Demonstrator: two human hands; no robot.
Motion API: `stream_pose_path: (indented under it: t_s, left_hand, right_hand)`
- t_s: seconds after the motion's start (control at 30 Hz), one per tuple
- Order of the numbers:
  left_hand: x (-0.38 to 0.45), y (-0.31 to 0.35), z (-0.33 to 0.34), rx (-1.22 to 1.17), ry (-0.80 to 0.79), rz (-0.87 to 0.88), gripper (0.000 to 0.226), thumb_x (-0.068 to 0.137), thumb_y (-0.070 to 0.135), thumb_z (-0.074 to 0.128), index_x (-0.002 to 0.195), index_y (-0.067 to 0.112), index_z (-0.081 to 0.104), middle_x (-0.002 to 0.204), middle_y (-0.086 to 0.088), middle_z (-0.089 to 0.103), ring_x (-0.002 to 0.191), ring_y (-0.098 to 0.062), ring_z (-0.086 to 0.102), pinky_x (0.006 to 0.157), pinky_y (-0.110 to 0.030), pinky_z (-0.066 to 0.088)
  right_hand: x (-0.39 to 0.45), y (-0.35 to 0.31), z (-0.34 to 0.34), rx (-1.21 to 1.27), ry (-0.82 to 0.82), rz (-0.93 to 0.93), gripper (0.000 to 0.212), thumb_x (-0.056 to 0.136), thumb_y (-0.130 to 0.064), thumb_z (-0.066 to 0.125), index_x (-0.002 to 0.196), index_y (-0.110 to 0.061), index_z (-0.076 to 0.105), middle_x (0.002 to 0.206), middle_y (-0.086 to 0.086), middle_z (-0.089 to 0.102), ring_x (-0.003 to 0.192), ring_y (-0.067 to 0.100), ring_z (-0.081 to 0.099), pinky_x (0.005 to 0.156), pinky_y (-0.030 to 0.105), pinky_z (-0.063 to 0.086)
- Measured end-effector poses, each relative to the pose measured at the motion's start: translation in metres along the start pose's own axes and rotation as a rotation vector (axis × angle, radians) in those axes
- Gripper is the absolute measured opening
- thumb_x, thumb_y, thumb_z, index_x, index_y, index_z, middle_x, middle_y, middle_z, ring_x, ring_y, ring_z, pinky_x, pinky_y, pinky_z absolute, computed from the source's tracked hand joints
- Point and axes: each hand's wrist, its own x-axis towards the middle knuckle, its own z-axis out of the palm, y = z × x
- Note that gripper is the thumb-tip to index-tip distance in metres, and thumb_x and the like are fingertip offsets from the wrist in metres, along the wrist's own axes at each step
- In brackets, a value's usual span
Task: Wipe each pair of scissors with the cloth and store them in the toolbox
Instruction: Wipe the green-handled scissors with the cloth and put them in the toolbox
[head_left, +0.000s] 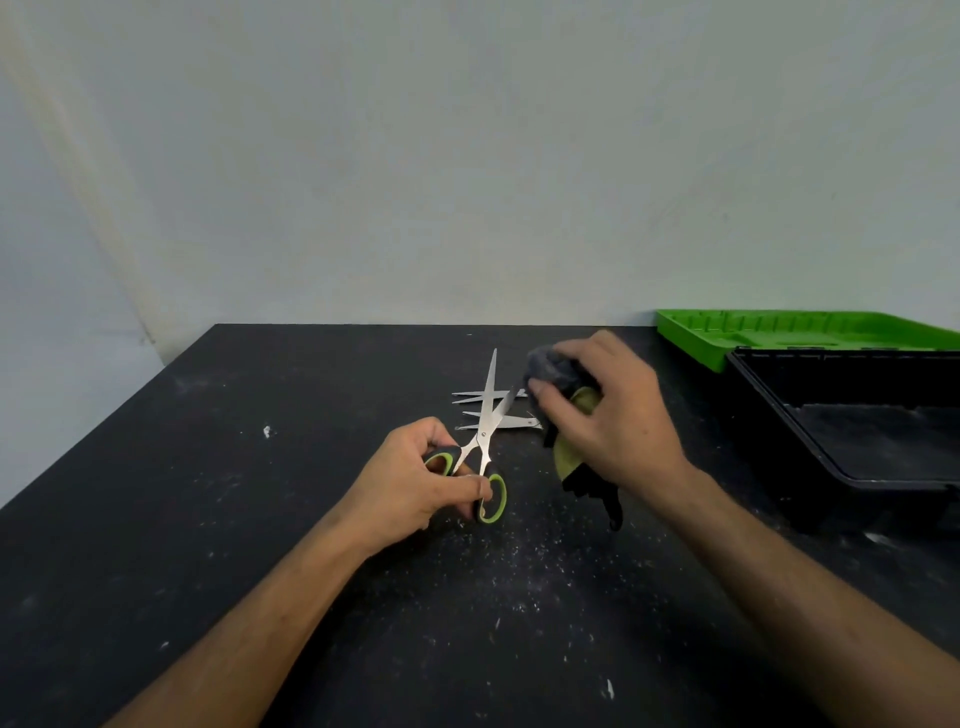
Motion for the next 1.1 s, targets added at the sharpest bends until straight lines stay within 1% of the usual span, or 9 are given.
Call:
stream_pose_path:
  t_s: [0.13,0.3,0.33,0.4,0.47,0.57,0.67,0.9,1.1]
  left_hand:
    - [0.0,-0.002,0.002,-0.012,-0.007,0.014,0.036,0.079,0.013,0.086,0.089,0.011,0.051,0.077,-0.014,0.079,0.047,-0.017,0.055,0.038,-0.025,0.032]
    - [-0.006,0.004,0.002,-0.044,0.033,0.054,0.033,0.08,-0.005,0.082,0.089,0.002,0.051,0.072,-0.018,0.073,0.035,-0.001,0.053,0.038,-0.012,0.038]
    - [-0.005,0.002,0.0,-0.034,0.042,0.065,0.034,0.079,-0.006,0.083,0.089,0.002,0.051,0.073,-0.019,0.072,0.038,-0.003,0.057,0.04,-0.015,0.044]
    - [-0.002,-0.004,-0.006,-0.021,0.048,0.087,0.036,0.075,-0.002,0.086,0.091,0.003,0.055,0.077,-0.021,0.073,0.056,-0.017,0.07,0.055,-0.037,0.06]
    - [-0.002,-0.007,-0.006,-0.01,0.042,0.086,0.037,0.073,-0.002,0.087,0.096,0.002,0.058,0.083,-0.022,0.074,0.069,-0.029,0.074,0.069,-0.051,0.063]
    - [-0.003,-0.005,-0.001,0.009,0.029,0.077,0.036,0.074,-0.002,0.086,0.096,0.0,0.057,0.078,-0.015,0.076,0.063,-0.021,0.073,0.061,-0.041,0.063]
    - [-0.005,0.003,0.001,-0.019,0.055,0.047,0.033,0.079,-0.002,0.084,0.092,0.001,0.054,0.067,-0.009,0.073,0.039,-0.003,0.059,0.038,-0.016,0.043]
    - [0.0,-0.001,-0.002,0.036,0.044,-0.04,0.03,0.082,0.013,0.084,0.096,0.011,0.057,0.074,-0.008,0.079,0.047,-0.006,0.062,0.04,-0.023,0.039]
    - [0.0,-0.003,0.004,-0.12,0.038,-0.018,0.03,0.09,0.014,0.077,0.105,0.005,0.054,0.089,-0.012,0.08,0.077,-0.022,0.077,0.046,-0.026,0.048]
  right_hand:
    - [-0.006,-0.013,0.01,0.06,-0.117,-0.059,0.029,0.091,-0.029,0.077,0.117,-0.017,0.071,0.099,-0.004,0.056,0.086,0.007,0.056,0.08,0.022,0.049]
    - [-0.012,-0.027,0.024,0.091,-0.19,-0.074,0.03,0.092,-0.028,0.075,0.119,-0.019,0.069,0.101,-0.005,0.052,0.086,0.006,0.054,0.077,0.029,0.052]
    - [-0.017,-0.029,0.026,0.087,-0.228,-0.101,0.03,0.092,-0.028,0.075,0.12,-0.019,0.069,0.103,-0.005,0.052,0.086,0.006,0.053,0.076,0.028,0.052]
    - [-0.025,-0.03,0.026,0.079,-0.304,-0.164,0.03,0.092,-0.026,0.073,0.121,-0.018,0.069,0.105,-0.005,0.052,0.088,0.007,0.053,0.076,0.029,0.052]
    - [-0.028,-0.027,0.022,0.082,-0.35,-0.2,0.03,0.093,-0.026,0.072,0.122,-0.018,0.069,0.108,-0.004,0.054,0.091,0.01,0.056,0.077,0.034,0.054]
    - [-0.024,-0.019,0.013,0.062,-0.433,-0.204,0.031,0.095,-0.031,0.07,0.124,-0.022,0.069,0.109,-0.007,0.054,0.095,0.009,0.056,0.08,0.034,0.053]
    - [-0.022,-0.01,0.003,0.005,-0.511,-0.209,0.029,0.094,-0.034,0.069,0.121,-0.024,0.068,0.104,-0.012,0.049,0.091,0.006,0.052,0.079,0.03,0.05]
    - [-0.027,0.008,-0.008,0.089,-0.313,0.017,0.025,0.09,-0.033,0.076,0.111,-0.022,0.069,0.099,-0.012,0.064,0.092,0.006,0.061,0.083,0.032,0.052]
    - [-0.03,0.0,-0.003,0.269,-0.284,0.182,0.024,0.089,-0.026,0.08,0.111,-0.023,0.07,0.1,-0.015,0.072,0.095,0.001,0.067,0.082,0.015,0.049]
